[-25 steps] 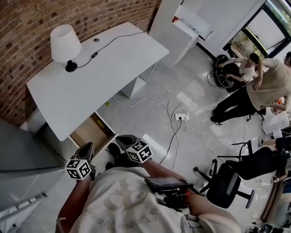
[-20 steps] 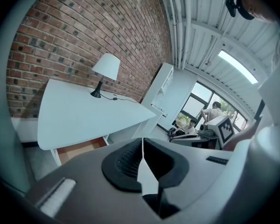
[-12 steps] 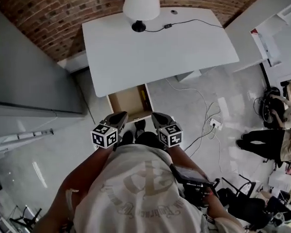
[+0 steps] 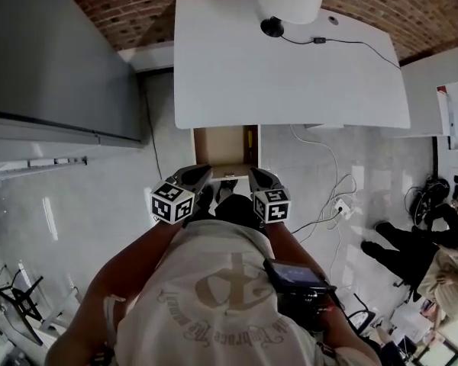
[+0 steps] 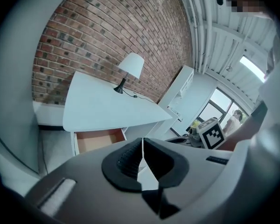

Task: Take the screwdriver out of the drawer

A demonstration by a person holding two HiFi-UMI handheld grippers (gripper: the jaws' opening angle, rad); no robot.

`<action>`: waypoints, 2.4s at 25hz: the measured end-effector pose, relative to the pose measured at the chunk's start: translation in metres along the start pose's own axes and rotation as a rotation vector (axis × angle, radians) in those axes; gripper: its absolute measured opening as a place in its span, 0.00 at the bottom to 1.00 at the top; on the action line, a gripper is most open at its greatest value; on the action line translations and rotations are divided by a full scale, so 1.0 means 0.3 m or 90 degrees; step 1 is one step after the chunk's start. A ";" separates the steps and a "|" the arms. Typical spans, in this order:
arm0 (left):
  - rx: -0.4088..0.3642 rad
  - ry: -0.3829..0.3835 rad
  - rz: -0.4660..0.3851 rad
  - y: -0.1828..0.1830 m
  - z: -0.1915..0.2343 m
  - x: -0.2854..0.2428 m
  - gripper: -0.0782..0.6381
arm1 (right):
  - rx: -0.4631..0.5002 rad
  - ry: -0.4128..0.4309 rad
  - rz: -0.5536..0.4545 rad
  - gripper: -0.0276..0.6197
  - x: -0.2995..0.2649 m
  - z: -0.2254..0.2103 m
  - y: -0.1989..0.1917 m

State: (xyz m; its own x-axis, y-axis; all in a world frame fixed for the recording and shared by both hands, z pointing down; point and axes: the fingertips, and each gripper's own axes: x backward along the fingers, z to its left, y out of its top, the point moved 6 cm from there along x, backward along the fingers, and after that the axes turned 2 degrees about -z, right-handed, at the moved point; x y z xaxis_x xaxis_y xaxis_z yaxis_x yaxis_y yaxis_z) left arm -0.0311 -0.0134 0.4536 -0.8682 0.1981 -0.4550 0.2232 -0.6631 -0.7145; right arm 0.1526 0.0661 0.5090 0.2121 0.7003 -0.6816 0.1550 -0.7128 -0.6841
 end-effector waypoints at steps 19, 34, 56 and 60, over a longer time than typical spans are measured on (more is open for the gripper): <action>0.069 0.046 -0.005 -0.131 0.089 0.006 0.13 | -0.031 -0.058 0.088 0.05 -0.267 -0.069 -0.087; 0.119 0.085 -0.039 -0.204 0.161 -0.038 0.13 | -0.016 -0.106 0.125 0.05 -0.439 -0.147 -0.136; 0.185 0.107 -0.057 -0.384 0.274 -0.025 0.13 | 0.025 -0.268 0.172 0.05 -0.724 -0.271 -0.210; 0.198 0.097 -0.059 -0.415 0.290 -0.020 0.13 | 0.050 -0.301 0.194 0.06 -0.783 -0.301 -0.227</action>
State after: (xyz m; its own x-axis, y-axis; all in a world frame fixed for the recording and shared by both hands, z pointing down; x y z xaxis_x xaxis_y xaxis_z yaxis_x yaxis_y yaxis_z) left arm -0.0924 0.0052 0.5917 -0.7972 0.3575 -0.4864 -0.0197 -0.8208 -0.5709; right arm 0.1792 -0.0535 0.7391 -0.2220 0.4182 -0.8808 0.0786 -0.8927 -0.4437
